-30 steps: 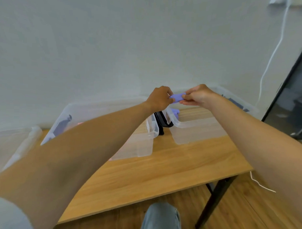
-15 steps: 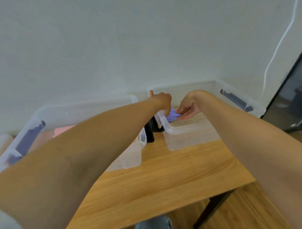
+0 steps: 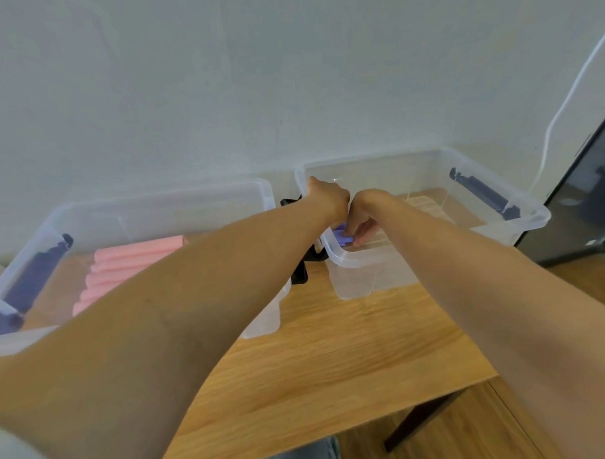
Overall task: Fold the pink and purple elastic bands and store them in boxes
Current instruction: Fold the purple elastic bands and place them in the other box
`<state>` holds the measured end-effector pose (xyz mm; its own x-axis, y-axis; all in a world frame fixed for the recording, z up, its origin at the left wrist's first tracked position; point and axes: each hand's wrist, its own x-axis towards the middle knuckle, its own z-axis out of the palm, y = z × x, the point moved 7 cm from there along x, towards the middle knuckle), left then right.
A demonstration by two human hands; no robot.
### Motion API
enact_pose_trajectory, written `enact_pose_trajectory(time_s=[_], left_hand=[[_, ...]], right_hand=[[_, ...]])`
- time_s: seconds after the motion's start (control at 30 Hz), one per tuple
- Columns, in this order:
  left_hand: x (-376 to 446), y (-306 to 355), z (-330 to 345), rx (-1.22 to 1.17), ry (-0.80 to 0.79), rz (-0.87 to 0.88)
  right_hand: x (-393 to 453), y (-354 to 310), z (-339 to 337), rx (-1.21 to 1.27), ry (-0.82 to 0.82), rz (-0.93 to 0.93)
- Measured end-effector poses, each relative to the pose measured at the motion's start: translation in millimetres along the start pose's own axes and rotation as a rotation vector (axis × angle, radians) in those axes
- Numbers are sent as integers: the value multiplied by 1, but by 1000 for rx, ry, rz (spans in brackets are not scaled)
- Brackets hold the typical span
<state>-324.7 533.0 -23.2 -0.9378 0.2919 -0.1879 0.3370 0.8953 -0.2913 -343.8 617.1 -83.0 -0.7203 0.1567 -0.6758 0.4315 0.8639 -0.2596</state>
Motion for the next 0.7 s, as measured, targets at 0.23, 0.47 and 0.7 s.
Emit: enact_pose_trajectory(time_s=[0.23,0.47,0.7], left_hand=[[-18,-25,6,-3,12,-29],[-42,-59,19,31,28,-59],[-76,-106,38,44,66,-84]], right_hand=[[-17,-28,2,50,100,-145],[-45,-62,17,32,231,-265],[-79,-107,47,80,312,-479]])
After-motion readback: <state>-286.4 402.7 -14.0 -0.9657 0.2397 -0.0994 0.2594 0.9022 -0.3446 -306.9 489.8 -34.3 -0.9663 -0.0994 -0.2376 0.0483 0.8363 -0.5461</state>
